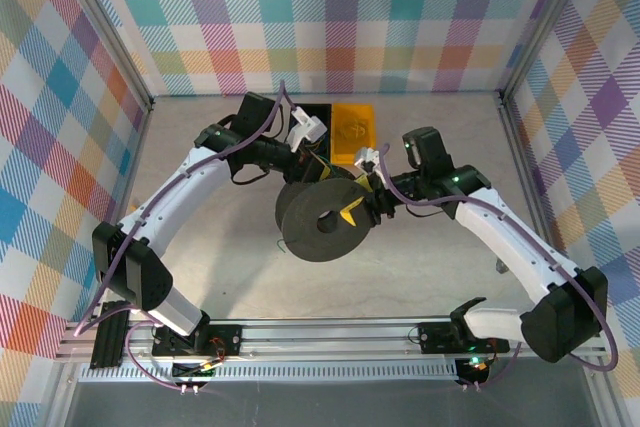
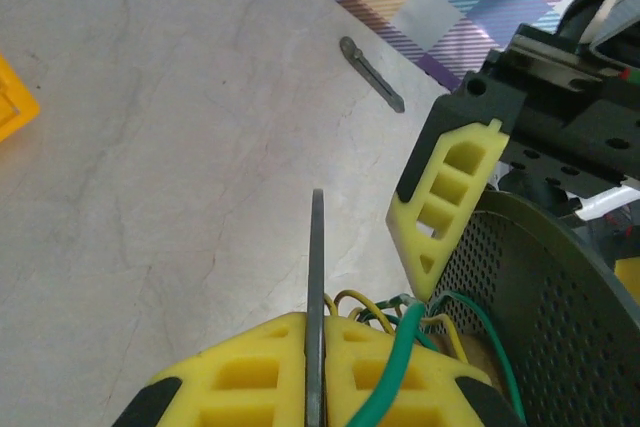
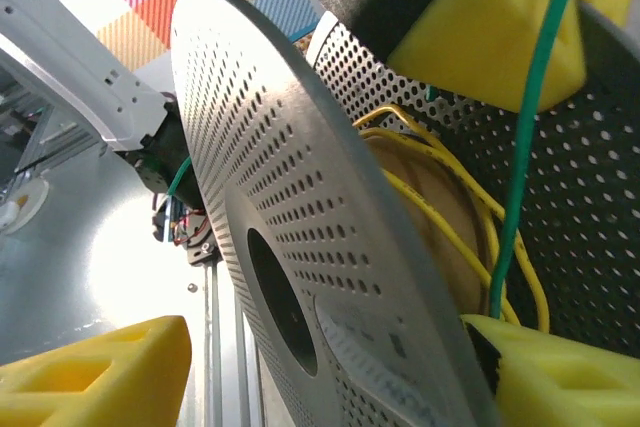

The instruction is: Wrap the cables

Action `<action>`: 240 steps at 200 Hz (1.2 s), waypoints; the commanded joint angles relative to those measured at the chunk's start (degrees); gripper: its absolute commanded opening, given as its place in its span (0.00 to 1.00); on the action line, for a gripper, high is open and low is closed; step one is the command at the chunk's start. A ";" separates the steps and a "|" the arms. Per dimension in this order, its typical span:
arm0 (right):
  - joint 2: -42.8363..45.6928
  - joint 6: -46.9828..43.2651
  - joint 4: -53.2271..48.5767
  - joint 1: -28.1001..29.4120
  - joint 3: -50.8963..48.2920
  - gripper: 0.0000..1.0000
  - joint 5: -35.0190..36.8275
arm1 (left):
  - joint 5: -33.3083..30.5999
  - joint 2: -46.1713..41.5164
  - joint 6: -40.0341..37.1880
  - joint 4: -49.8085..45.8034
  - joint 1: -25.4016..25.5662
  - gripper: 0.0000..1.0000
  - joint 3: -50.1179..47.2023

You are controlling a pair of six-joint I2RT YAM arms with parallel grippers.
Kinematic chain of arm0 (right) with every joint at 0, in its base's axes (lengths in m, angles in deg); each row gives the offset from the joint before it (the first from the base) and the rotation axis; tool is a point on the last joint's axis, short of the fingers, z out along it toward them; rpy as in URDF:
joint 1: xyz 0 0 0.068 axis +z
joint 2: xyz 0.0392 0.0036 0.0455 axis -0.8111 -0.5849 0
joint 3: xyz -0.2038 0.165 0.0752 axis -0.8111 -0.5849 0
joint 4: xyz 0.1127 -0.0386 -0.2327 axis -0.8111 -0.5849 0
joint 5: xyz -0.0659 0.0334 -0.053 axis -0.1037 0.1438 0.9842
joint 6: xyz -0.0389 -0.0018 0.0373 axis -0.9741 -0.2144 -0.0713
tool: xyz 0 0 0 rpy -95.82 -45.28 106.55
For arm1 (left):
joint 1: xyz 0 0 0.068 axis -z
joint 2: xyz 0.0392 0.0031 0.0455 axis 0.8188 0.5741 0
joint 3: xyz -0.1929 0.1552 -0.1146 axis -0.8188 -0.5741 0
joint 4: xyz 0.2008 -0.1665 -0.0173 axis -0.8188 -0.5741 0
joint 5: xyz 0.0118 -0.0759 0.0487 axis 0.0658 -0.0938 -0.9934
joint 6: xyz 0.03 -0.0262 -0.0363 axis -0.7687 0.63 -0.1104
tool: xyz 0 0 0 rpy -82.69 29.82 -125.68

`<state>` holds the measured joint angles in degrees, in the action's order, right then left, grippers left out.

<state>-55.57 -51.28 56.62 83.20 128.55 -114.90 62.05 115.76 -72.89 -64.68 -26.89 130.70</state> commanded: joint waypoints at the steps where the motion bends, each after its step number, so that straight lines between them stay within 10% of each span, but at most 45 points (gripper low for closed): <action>1: -1.54 -1.90 -1.37 0.01 2.45 0.61 -6.62 | 4.80 0.34 -0.30 2.28 -0.39 0.00 3.58; 104: -4.89 -5.36 -5.04 -0.52 4.18 0.00 -12.72 | 3.09 1.15 0.08 3.06 -0.46 0.00 5.08; 160: -3.98 -7.16 -6.70 -1.04 3.71 0.00 -14.04 | 1.47 -0.77 1.37 5.20 -2.33 0.39 6.29; 240: -3.08 -7.87 -7.74 -1.55 2.55 0.00 -14.55 | 1.88 -1.98 1.11 5.10 -4.86 0.48 10.01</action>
<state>-60.62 -57.14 48.58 82.00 131.56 -124.87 63.87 116.22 -71.73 -61.31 -30.60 140.43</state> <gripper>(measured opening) 0.090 0.483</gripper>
